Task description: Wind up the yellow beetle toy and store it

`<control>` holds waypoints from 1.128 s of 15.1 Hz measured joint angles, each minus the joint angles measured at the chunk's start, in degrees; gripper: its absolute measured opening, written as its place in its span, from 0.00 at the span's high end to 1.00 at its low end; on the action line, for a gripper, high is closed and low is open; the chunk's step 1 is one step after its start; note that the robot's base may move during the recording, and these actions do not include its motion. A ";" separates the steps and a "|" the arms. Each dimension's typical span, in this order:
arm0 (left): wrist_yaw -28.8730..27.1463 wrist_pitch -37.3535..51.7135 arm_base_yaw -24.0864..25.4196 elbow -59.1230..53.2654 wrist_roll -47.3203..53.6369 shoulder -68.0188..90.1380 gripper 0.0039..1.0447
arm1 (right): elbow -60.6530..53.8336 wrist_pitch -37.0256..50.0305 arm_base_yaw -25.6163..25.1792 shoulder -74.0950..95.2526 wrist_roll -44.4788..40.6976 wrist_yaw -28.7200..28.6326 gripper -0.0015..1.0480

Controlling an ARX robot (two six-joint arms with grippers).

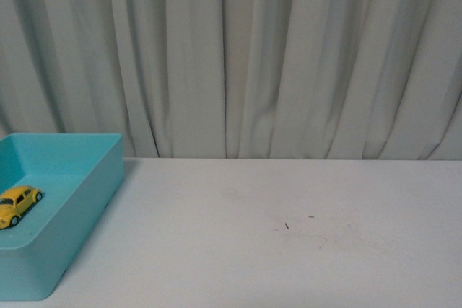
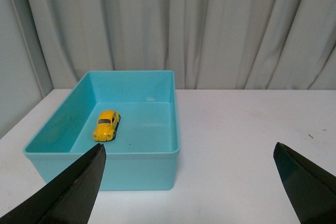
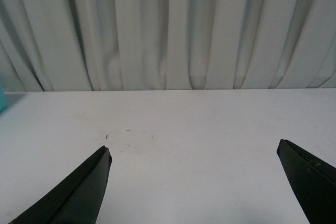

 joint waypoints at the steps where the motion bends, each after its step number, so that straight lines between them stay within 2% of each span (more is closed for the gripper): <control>1: 0.00 0.00 0.00 0.02 0.00 0.00 0.06 | 0.00 0.02 0.00 0.00 0.00 0.00 0.06; 17: -0.02 0.00 0.04 0.02 0.00 0.00 0.06 | 0.00 0.02 0.00 0.00 0.00 0.00 0.06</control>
